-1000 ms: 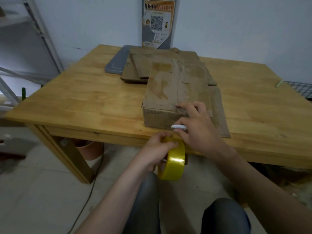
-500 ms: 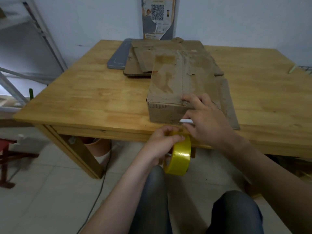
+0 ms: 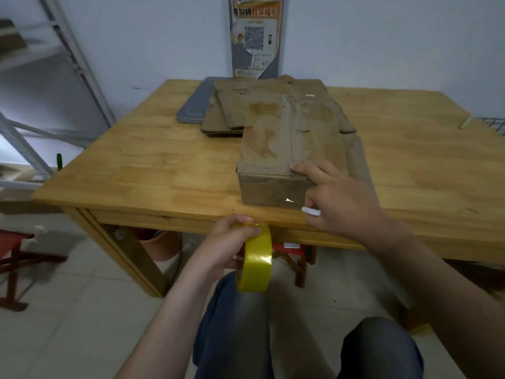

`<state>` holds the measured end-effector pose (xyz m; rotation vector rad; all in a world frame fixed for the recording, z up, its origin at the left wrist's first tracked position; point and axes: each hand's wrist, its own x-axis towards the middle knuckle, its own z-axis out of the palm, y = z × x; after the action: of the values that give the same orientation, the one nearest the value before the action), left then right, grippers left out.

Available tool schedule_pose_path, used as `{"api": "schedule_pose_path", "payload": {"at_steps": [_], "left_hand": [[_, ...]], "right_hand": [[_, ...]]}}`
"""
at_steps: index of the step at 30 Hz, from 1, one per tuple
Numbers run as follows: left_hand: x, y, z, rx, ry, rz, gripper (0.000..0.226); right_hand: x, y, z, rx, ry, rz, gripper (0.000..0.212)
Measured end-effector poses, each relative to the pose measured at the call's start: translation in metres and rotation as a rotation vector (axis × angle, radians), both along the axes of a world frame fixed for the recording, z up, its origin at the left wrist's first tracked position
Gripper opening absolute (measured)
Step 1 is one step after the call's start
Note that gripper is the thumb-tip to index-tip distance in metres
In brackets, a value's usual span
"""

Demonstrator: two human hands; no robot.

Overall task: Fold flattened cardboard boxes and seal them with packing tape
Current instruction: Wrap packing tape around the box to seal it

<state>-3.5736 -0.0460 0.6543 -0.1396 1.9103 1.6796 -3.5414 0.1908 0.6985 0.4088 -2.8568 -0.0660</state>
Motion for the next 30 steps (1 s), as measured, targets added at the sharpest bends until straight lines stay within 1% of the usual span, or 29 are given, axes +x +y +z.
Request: {"api": "schedule_pose_path", "payload": {"at_steps": [3, 7, 9, 12, 14, 16, 18, 19, 21, 23, 24, 25, 27, 28, 30], "left_hand": [[-0.008, -0.02, 0.024, -0.006, 0.047, 0.1, 0.025], [-0.031, -0.033, 0.058, -0.013, 0.178, 0.253, 0.026], [-0.044, -0.03, 0.071, -0.025, 0.243, 0.308, 0.037], [-0.062, -0.018, 0.086, -0.06, 0.339, 0.342, 0.062], [-0.074, -0.009, 0.094, -0.081, 0.42, 0.356, 0.069], [-0.086, 0.001, 0.101, -0.166, 0.526, 0.343, 0.073], [-0.095, 0.014, 0.107, -0.323, 0.634, 0.277, 0.074], [-0.097, 0.021, 0.109, -0.405, 0.671, 0.233, 0.074], [-0.099, 0.036, 0.108, -0.543, 0.716, 0.153, 0.079], [-0.098, 0.049, 0.105, -0.658, 0.735, 0.112, 0.081], [-0.098, 0.053, 0.104, -0.719, 0.748, 0.099, 0.079], [-0.099, 0.056, 0.103, -0.775, 0.764, 0.083, 0.077], [-0.1, 0.061, 0.105, -0.853, 0.788, 0.055, 0.074], [-0.101, 0.063, 0.106, -0.878, 0.791, 0.049, 0.074], [-0.103, 0.065, 0.107, -0.905, 0.786, 0.045, 0.077]], "right_hand": [[0.005, -0.006, 0.007, -0.013, -0.045, -0.03, 0.023], [0.007, -0.01, 0.017, -0.065, -0.131, -0.06, 0.021], [0.005, -0.007, 0.019, -0.146, -0.165, -0.038, 0.023], [0.004, -0.002, 0.024, -0.34, -0.201, 0.022, 0.027], [0.002, 0.001, 0.026, -0.444, -0.194, 0.042, 0.023], [0.002, 0.004, 0.028, -0.538, -0.164, 0.037, 0.017], [0.004, 0.006, 0.034, -0.68, -0.112, 0.037, 0.014], [0.006, 0.007, 0.039, -0.742, -0.065, 0.029, 0.012], [0.008, 0.017, 0.049, -0.802, 0.103, -0.033, 0.011], [0.006, 0.042, 0.049, -0.77, 0.252, -0.15, 0.015], [0.004, 0.059, 0.045, -0.705, 0.288, -0.238, 0.014], [0.003, 0.078, 0.037, -0.612, 0.293, -0.345, 0.014], [0.002, 0.113, 0.017, -0.421, 0.239, -0.539, 0.016], [0.003, 0.127, 0.006, -0.366, 0.21, -0.593, 0.017], [0.007, 0.144, -0.01, -0.338, 0.153, -0.662, 0.015]]}}
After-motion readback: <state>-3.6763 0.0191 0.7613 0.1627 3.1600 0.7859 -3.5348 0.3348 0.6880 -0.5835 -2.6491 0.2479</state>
